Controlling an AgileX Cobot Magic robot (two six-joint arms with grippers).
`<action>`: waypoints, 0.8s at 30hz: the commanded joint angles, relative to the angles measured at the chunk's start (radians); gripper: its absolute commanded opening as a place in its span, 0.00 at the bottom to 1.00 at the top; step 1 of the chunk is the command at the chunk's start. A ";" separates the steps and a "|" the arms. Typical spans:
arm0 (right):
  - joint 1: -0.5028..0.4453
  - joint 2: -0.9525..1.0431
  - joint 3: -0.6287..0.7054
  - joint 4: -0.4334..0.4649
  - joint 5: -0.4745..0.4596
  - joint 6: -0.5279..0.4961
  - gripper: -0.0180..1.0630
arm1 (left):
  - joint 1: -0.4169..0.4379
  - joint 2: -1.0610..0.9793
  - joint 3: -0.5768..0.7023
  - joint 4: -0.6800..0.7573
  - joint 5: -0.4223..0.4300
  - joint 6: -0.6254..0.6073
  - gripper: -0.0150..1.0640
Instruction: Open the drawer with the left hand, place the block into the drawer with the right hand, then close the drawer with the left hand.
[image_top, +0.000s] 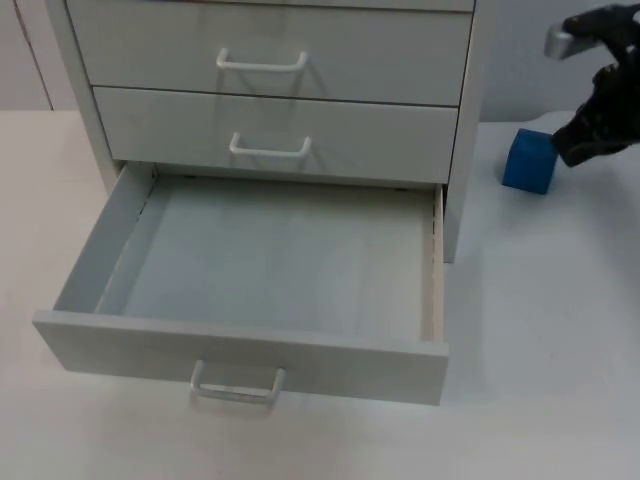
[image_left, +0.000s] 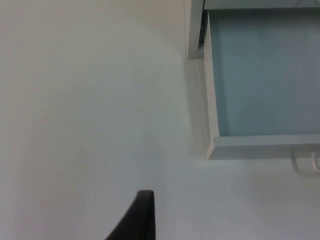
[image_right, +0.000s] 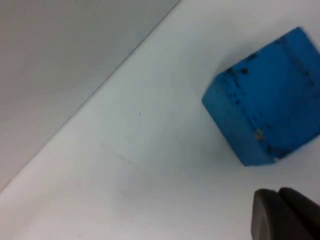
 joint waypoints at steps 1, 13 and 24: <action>-0.004 -0.023 -0.004 -0.025 0.039 0.006 0.02 | 0.004 -0.007 0.003 0.006 0.010 0.000 0.99; -0.002 -0.033 -0.004 -0.028 -0.077 -0.113 0.68 | 0.004 -0.007 0.003 0.006 0.038 0.000 0.99; -0.002 0.145 -0.308 -0.027 0.118 -0.237 0.80 | 0.004 -0.007 0.003 0.006 0.063 0.000 0.99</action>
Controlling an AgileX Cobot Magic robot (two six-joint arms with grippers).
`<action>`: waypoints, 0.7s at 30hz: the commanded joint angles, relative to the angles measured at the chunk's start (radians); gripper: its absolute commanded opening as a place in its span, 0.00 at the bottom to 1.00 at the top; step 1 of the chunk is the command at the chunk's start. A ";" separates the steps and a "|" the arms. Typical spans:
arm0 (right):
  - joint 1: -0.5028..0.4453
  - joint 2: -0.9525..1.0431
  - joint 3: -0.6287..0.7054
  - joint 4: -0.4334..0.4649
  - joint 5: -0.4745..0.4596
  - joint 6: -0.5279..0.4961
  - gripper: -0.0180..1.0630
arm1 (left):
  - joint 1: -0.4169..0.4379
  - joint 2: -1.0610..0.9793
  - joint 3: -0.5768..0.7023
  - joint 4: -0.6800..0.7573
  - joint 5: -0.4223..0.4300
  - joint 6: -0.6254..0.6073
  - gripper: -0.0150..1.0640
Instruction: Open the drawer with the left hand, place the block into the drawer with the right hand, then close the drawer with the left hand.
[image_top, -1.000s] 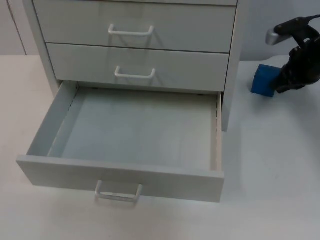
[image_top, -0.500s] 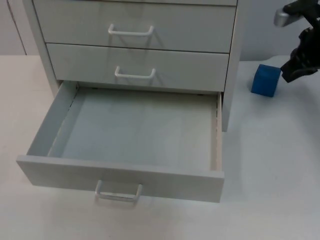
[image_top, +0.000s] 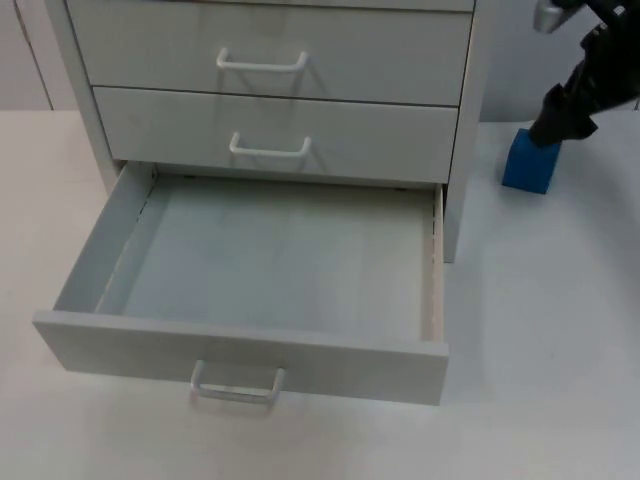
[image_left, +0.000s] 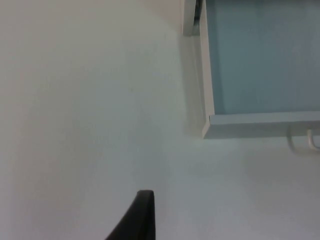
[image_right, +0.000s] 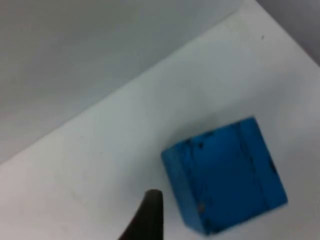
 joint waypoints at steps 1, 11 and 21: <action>-0.002 0.066 -0.102 -0.001 0.075 -0.043 0.80 | 0.004 -0.007 0.003 0.006 0.008 0.000 0.99; -0.002 0.181 -0.210 0.052 0.124 -0.129 0.79 | 0.004 -0.007 0.003 0.006 0.008 0.000 0.99; -0.002 0.185 -0.210 0.083 0.077 -0.101 0.01 | 0.004 -0.007 0.003 0.006 0.008 0.000 0.99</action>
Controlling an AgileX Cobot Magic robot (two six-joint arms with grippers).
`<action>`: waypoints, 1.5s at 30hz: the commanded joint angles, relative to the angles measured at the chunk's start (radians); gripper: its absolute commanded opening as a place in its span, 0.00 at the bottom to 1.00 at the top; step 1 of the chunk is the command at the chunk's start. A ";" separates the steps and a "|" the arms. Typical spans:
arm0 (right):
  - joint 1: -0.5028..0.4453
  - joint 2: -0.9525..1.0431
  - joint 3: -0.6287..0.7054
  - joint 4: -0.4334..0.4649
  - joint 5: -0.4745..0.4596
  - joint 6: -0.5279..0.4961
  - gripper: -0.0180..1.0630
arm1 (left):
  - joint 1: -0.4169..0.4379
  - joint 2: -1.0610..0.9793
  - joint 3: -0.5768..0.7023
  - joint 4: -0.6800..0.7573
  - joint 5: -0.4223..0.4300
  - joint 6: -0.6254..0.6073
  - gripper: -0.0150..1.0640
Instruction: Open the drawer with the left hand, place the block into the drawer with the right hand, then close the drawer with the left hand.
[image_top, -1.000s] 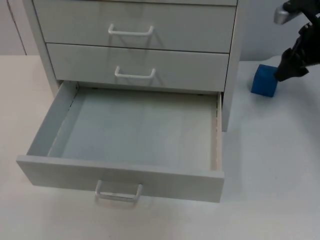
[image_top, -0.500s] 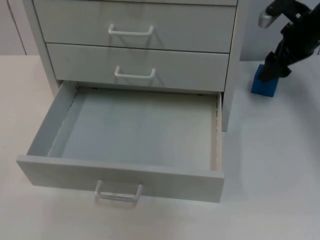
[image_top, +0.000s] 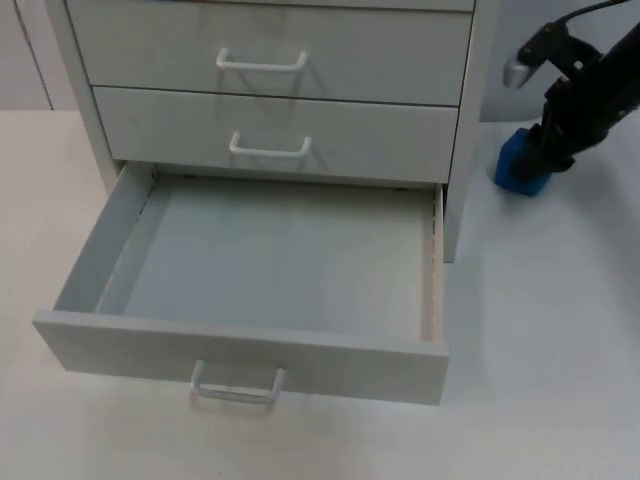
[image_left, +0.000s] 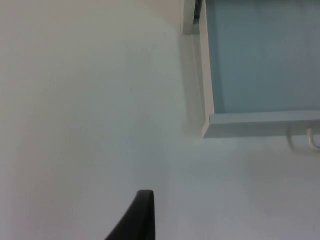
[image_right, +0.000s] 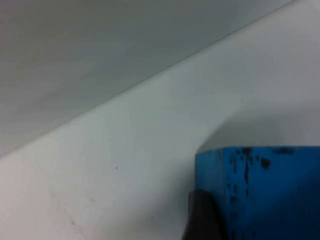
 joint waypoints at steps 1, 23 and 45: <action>-0.004 -0.023 -0.013 0.014 -0.012 0.022 0.02 | 0.004 -0.007 0.003 0.006 0.005 0.000 0.99; -0.177 -0.602 0.552 -0.133 0.165 0.431 0.02 | 0.004 -0.007 0.003 0.006 0.020 0.000 0.99; -0.163 -1.337 1.269 -0.260 -0.087 0.984 0.02 | 0.004 -0.007 0.003 0.002 0.019 0.000 0.99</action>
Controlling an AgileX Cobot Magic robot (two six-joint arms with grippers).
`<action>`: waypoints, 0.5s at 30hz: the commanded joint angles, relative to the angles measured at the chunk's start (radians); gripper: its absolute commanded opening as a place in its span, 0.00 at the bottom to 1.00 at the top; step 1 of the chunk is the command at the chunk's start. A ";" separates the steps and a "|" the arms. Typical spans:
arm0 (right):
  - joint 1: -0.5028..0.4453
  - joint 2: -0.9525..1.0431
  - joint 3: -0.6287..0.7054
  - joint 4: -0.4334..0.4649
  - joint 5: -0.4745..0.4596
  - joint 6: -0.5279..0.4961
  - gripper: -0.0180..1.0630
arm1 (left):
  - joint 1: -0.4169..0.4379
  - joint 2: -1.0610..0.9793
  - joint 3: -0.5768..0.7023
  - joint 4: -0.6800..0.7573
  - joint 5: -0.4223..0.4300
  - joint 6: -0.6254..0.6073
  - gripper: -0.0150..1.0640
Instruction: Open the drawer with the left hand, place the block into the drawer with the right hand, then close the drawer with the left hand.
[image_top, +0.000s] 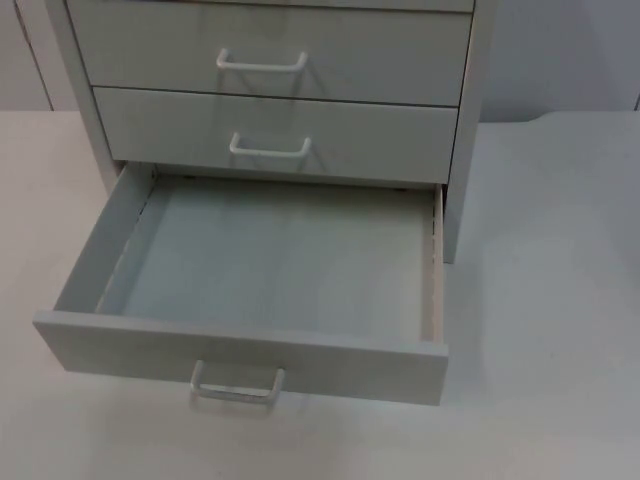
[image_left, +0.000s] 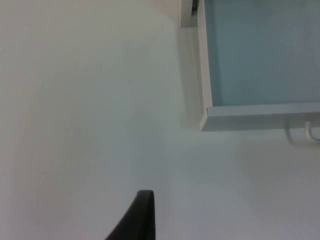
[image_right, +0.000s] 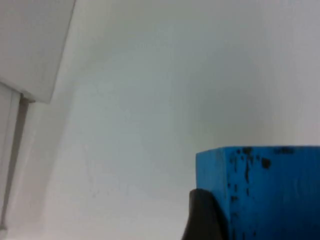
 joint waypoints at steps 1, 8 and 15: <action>0.014 -0.033 0.020 -0.070 0.033 0.068 0.02 | 0.004 -0.007 0.003 -0.002 -0.001 0.000 0.99; 0.228 -0.042 0.023 -0.292 0.078 0.281 0.02 | 0.004 -0.007 0.003 -0.006 -0.001 0.000 0.99; 0.651 -0.040 0.023 -0.596 0.089 0.693 0.02 | 0.004 -0.007 0.003 0.000 -0.001 0.000 0.99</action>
